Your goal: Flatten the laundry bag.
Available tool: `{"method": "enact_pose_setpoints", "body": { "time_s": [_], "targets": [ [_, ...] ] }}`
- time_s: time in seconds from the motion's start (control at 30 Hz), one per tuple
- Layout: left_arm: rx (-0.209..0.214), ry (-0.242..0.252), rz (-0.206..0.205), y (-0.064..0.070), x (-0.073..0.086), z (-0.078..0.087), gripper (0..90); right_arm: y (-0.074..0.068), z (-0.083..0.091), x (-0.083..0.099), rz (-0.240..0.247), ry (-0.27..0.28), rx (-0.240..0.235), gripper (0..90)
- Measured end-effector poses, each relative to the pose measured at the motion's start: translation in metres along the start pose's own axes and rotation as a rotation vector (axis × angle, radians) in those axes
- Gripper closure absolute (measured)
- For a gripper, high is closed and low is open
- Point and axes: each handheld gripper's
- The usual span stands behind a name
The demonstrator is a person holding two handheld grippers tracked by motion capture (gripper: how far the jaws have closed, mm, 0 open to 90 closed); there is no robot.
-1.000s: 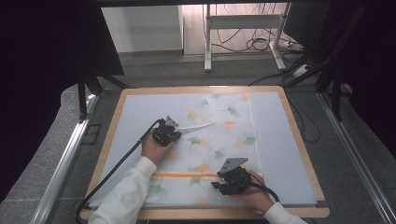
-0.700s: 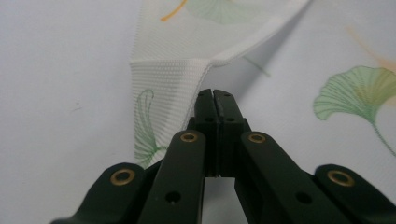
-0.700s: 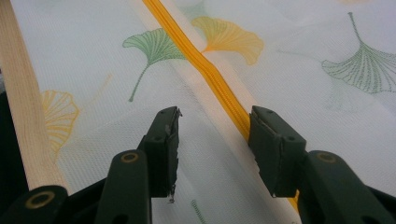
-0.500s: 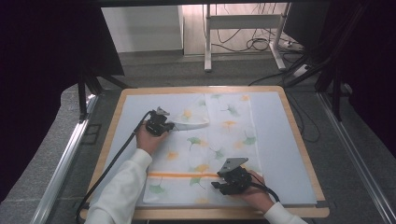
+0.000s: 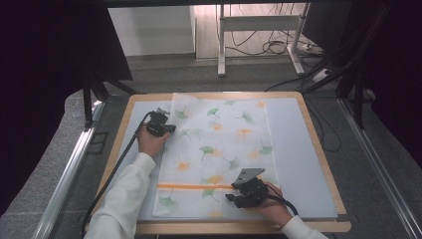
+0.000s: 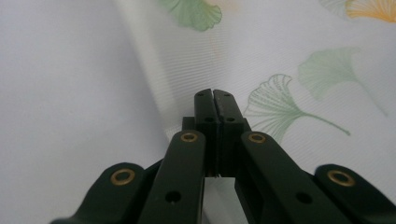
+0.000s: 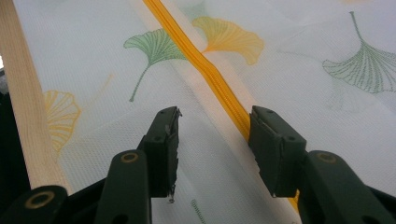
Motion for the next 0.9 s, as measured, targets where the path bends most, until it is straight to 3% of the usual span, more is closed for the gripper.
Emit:
{"method": "enact_pose_setpoints", "body": {
  "time_s": [0.13, 0.37, 0.43, 0.47, 0.5, 0.53, 0.6, 0.7, 0.9],
  "targets": [
    [0.016, 0.009, -0.009, 0.006, 0.003, 0.01, 90.0, 0.0, 0.0, 0.0, -0.005, -0.001, -0.002, 50.8],
    [0.088, 0.033, -0.03, 0.028, 0.016, 0.04, 90.0, 0.003, 0.002, -0.001, -0.065, 0.001, -0.031, 43.2],
    [0.133, 0.051, -0.029, 0.039, 0.021, 0.055, 90.0, 0.005, 0.005, -0.003, -0.072, 0.009, -0.026, 42.3],
    [0.133, 0.051, -0.029, 0.039, 0.021, 0.055, 90.0, 0.007, 0.007, -0.004, -0.08, 0.018, -0.024, 42.2],
    [0.179, 0.079, -0.025, 0.05, 0.024, 0.066, 90.0, 0.008, 0.009, -0.004, -0.089, 0.028, -0.021, 42.2],
    [0.179, 0.079, -0.025, 0.05, 0.024, 0.066, 90.0, 0.008, 0.009, -0.004, -0.089, 0.028, -0.021, 42.2],
    [0.219, 0.097, -0.055, 0.066, 0.027, 0.079, 90.0, 0.013, 0.016, -0.006, -0.113, 0.067, -0.009, 42.2],
    [0.253, 0.109, -0.053, 0.078, 0.029, 0.088, 89.9, 0.018, 0.023, -0.008, -0.123, 0.092, 0.005, 41.9],
    [0.28, 0.113, -0.057, 0.094, 0.037, 0.098, 87.3, 0.029, 0.033, -0.007, -0.128, 0.11, 0.045, 41.2]
  ]
}}
Point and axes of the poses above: each handheld gripper's, and its own axes: z roughly backward along the jaws, x roughly out of its underside, y roughly to its right, and after that the axes turned 14 degrees about y, right-handed
